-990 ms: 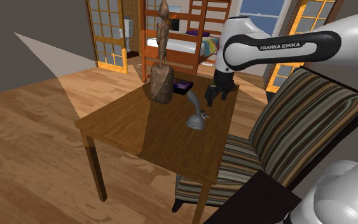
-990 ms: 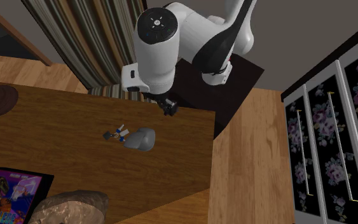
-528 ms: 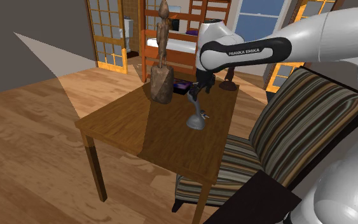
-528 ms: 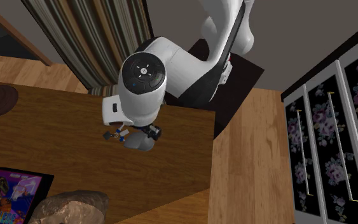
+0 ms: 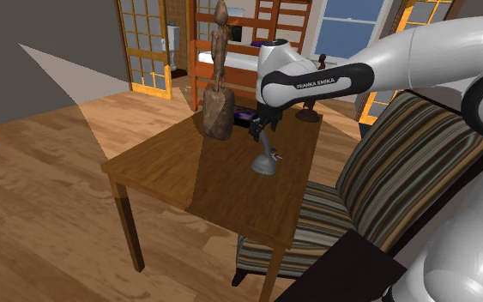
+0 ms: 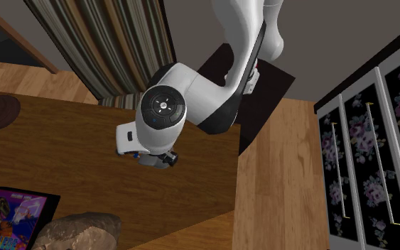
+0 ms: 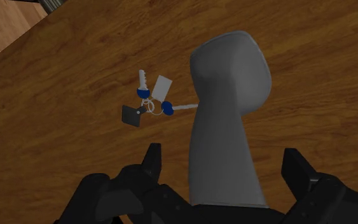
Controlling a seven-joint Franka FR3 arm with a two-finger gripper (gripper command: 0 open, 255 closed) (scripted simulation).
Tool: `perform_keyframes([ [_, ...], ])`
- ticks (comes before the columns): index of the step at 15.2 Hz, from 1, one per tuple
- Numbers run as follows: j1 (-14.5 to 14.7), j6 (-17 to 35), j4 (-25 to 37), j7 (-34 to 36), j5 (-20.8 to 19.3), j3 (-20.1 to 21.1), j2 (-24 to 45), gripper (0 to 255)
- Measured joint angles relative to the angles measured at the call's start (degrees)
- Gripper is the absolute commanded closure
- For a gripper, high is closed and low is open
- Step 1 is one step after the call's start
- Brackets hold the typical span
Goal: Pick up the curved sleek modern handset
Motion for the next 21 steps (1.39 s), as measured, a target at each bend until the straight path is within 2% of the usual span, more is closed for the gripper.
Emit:
perform_keyframes([
  [2, 0.0, 0.9, -0.7, 0.2, -0.1, 0.0, 0.2, 0],
  [3, 0.0, 1.0, -0.8, 0.2, -0.2, 0.0, 0.2, 255],
  [14, -0.1, 0.9, -0.8, 0.2, -0.1, -0.1, 0.1, 255],
  [21, 0.0, -3.8, 3.4, -1.1, 0.5, 0.0, -0.6, 255],
])
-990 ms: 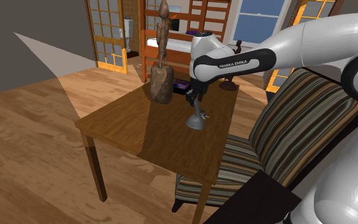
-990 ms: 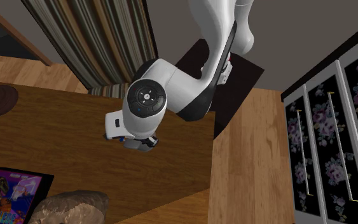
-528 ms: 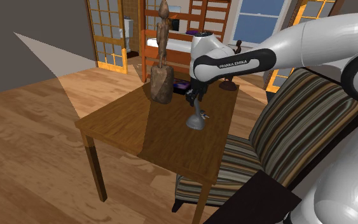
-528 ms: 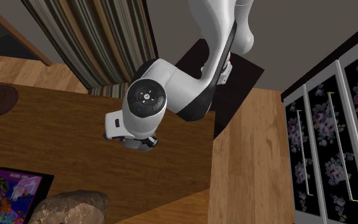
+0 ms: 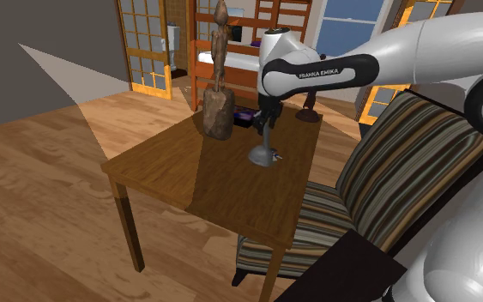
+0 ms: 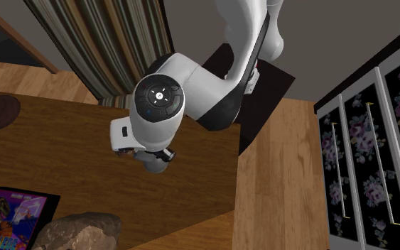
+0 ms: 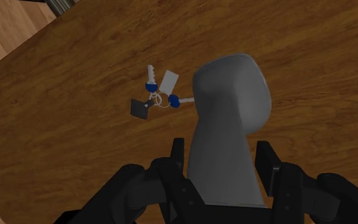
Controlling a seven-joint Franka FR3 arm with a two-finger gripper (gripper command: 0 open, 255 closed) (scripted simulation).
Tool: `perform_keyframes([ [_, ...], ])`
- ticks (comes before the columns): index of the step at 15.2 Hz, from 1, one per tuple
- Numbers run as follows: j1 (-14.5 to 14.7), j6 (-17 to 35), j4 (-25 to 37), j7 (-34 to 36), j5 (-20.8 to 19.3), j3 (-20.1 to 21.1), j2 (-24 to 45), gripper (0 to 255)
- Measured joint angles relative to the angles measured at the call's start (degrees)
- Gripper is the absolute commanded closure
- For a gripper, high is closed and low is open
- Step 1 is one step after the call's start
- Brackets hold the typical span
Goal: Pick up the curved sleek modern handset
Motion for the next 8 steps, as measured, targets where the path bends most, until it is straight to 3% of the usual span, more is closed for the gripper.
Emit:
perform_keyframes([
  [8, 0.1, -5.7, 5.6, -1.3, 0.5, 0.1, -0.2, 255],
])
